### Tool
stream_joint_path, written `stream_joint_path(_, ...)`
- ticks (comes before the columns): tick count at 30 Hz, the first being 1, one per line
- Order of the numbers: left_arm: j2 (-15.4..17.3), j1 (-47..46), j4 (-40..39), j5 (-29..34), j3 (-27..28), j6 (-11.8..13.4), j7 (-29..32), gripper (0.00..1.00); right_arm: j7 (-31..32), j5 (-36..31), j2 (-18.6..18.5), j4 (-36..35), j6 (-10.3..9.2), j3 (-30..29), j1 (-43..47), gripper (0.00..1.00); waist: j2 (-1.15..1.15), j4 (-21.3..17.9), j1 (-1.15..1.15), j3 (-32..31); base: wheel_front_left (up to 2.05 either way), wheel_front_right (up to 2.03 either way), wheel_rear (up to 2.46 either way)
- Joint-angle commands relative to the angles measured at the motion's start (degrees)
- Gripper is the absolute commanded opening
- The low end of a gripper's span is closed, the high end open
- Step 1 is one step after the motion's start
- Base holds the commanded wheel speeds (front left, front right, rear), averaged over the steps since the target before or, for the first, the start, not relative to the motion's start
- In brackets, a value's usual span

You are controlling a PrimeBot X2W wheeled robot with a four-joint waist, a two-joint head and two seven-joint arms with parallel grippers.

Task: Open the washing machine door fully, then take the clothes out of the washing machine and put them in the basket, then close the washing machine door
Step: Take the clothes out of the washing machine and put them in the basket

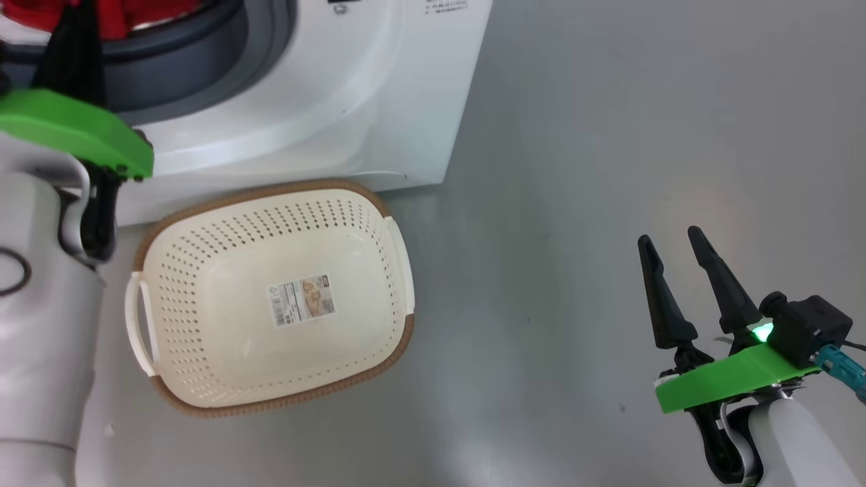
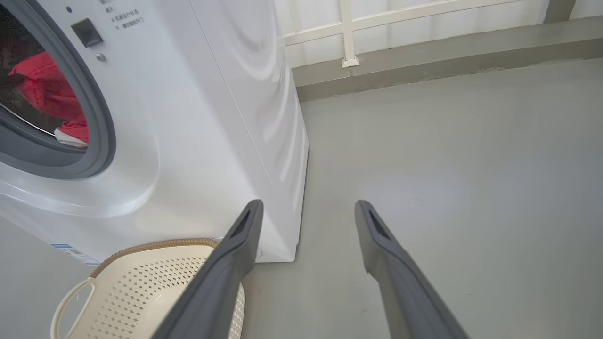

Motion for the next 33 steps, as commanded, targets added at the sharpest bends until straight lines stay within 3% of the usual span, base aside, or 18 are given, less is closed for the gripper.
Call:
stream_joint_path(1,2.20,1.59,-3.09,1.06,2.87,0.56,-0.44,0.00,-0.37,-0.40,-0.65,-1.02,0.35,0.88,1.38,1.00,0.00,0.84,0.00,-1.88,0.00,0.00,0.00)
stream_joint_path(16,-4.74,18.19,-21.33,11.91,17.38,-0.96,-0.44,0.00,-0.37,-0.65,-0.93,-0.77,0.35,-1.27,4.47,1.00,0.00,2.70,0.00,-7.05,0.00,0.00,0.00)
stream_joint_path(33,-10.74,28.03,-39.74,16.68,23.44,-2.00,-0.44,0.00,-0.37,-0.89,-0.67,-1.40,0.35,-2.24,5.76,1.00,0.00,3.70,0.00,-8.79,0.00,0.00,0.00)
